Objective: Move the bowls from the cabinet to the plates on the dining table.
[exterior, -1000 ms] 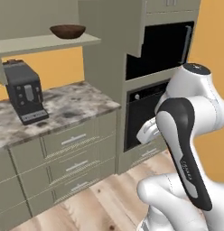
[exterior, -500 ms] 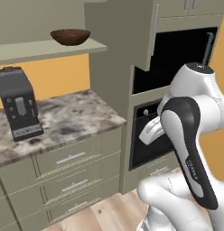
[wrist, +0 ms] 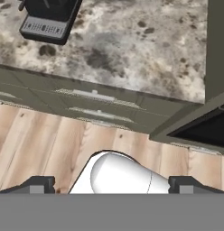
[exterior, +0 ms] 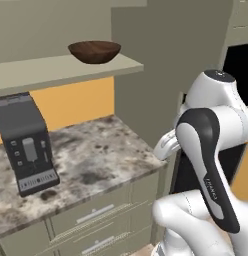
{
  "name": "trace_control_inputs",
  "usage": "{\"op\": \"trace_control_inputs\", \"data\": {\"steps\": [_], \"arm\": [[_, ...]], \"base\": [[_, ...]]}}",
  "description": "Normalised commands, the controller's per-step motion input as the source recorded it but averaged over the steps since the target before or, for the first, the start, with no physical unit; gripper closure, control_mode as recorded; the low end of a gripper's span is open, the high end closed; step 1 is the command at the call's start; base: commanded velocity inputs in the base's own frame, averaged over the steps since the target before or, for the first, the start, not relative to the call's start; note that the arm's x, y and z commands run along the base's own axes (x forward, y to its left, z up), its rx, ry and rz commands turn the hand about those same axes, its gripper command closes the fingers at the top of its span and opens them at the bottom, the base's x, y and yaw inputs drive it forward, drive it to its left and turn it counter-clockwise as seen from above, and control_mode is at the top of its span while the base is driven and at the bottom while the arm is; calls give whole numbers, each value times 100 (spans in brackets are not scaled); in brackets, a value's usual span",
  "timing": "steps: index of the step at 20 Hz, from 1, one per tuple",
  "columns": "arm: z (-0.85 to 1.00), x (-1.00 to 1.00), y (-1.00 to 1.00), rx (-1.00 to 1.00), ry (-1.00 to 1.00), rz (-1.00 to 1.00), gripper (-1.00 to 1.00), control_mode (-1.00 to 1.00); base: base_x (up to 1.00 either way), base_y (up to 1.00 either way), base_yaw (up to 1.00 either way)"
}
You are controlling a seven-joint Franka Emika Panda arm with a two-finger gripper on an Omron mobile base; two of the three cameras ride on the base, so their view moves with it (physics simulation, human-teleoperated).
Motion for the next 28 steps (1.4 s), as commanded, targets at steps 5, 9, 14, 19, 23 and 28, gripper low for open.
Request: {"op": "trace_control_inputs", "data": {"steps": [5, 9, 14, 19, 23, 28], "arm": [[0, 0, 0, 0, 0, 0, -100, 100], [0, 0, 0, 0, 0, 0, -100, 100], [0, 0, 0, 0, 0, 0, -100, 100], [0, 0, 0, 0, 0, 0, -100, 100], [0, 0, 0, 0, 0, 0, -100, 100], [0, 0, 0, 0, 0, 0, -100, -100]], "base": [[65, 2, 0], [33, 13, 0], [5, 3, 0], [0, 0, 0], [1, 0, 0], [0, 0, 0]]}}
